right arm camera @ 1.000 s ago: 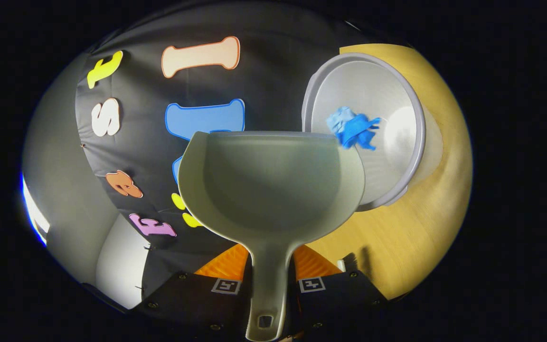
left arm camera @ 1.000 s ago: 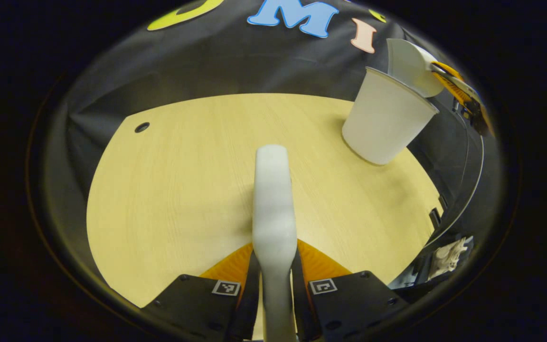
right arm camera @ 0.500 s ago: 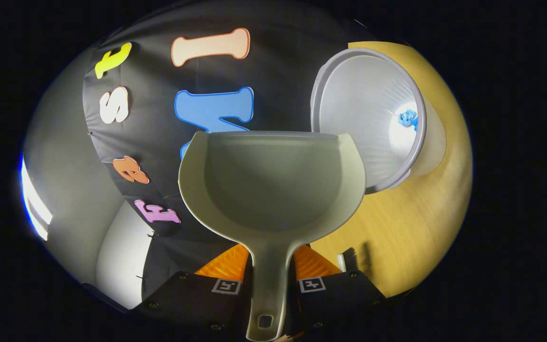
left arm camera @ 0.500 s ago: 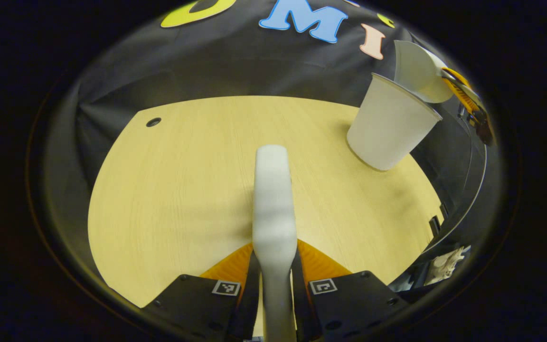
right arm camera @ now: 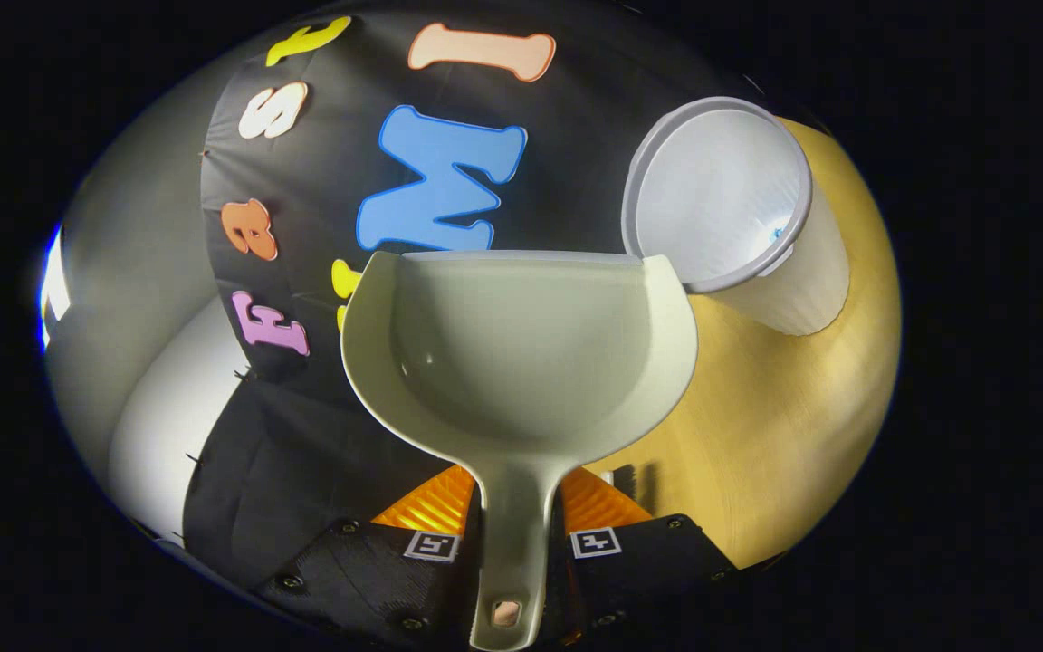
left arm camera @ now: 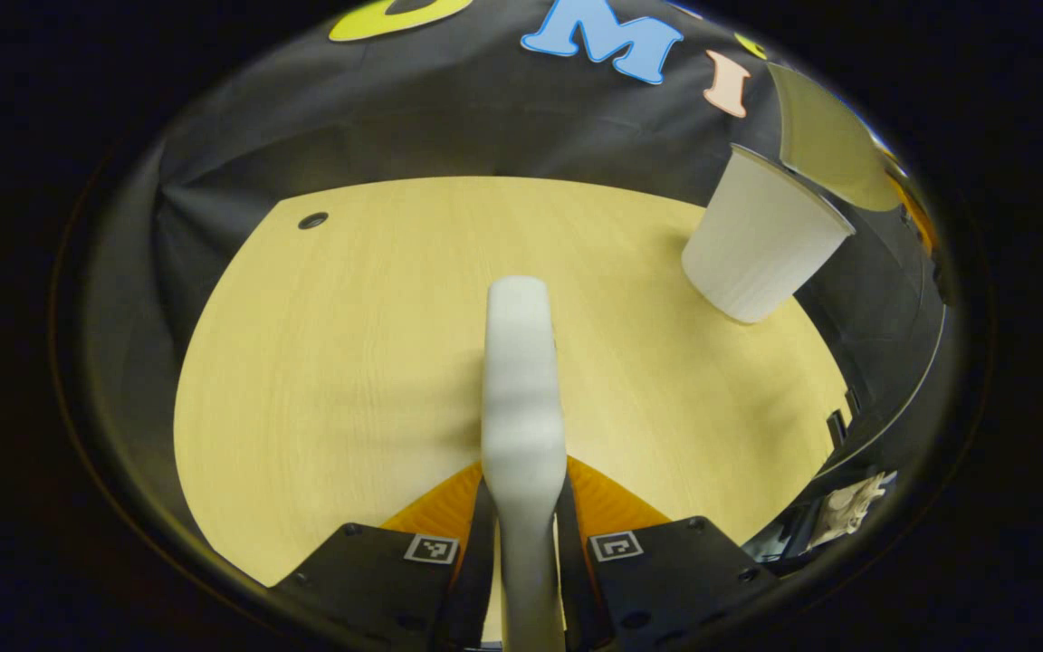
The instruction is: Pick up the small broom and dustpan from the desktop, sweep the trash into the dustpan with the broom, and then empty the trash into the garbage bin.
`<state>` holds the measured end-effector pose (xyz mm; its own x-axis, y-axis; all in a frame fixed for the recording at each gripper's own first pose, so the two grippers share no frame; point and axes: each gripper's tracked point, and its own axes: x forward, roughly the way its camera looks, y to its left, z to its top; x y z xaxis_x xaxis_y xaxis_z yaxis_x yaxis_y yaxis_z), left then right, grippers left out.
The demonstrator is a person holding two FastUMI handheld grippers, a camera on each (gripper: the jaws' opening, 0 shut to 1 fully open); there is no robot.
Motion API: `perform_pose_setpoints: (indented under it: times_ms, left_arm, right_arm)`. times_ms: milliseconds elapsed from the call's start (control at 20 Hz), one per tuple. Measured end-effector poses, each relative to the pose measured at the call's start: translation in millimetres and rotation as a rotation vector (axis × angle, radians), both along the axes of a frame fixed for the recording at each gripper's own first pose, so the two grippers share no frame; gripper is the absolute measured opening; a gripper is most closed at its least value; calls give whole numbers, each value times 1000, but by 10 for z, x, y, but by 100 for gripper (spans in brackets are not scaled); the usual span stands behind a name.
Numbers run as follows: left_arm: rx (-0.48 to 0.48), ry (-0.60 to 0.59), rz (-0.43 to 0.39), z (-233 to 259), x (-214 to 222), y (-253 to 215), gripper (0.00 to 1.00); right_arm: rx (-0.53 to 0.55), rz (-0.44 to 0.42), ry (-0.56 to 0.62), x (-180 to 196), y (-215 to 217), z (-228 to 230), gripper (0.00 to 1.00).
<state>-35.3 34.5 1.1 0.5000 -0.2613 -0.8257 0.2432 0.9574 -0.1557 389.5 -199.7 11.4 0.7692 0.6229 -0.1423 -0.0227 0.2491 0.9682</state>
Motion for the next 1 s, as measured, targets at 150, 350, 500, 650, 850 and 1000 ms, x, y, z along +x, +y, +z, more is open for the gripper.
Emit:
perform_pose_setpoints:
  times_ms: [150,350,500,650,850,1000]
  left_arm:
    - [16,-10,-7,-72,8,130,41]
    - [1,-9,20,-154,24,227,41]
    - [19,-17,28,-212,9,315,39]
    - [26,-13,46,-235,-21,367,39]
    - [22,4,80,-319,-61,431,36]
    - [21,11,112,-357,-28,461,37]
  right_arm:
    - [-98,8,-1,-73,105,-174,30]
    - [-208,22,22,-140,250,-378,30]
    - [-340,30,35,-231,338,-637,30]
    - [-503,60,58,-303,419,-945,30]
    - [-649,91,105,-364,477,-1331,30]
    - [-750,110,134,-357,455,-1645,30]
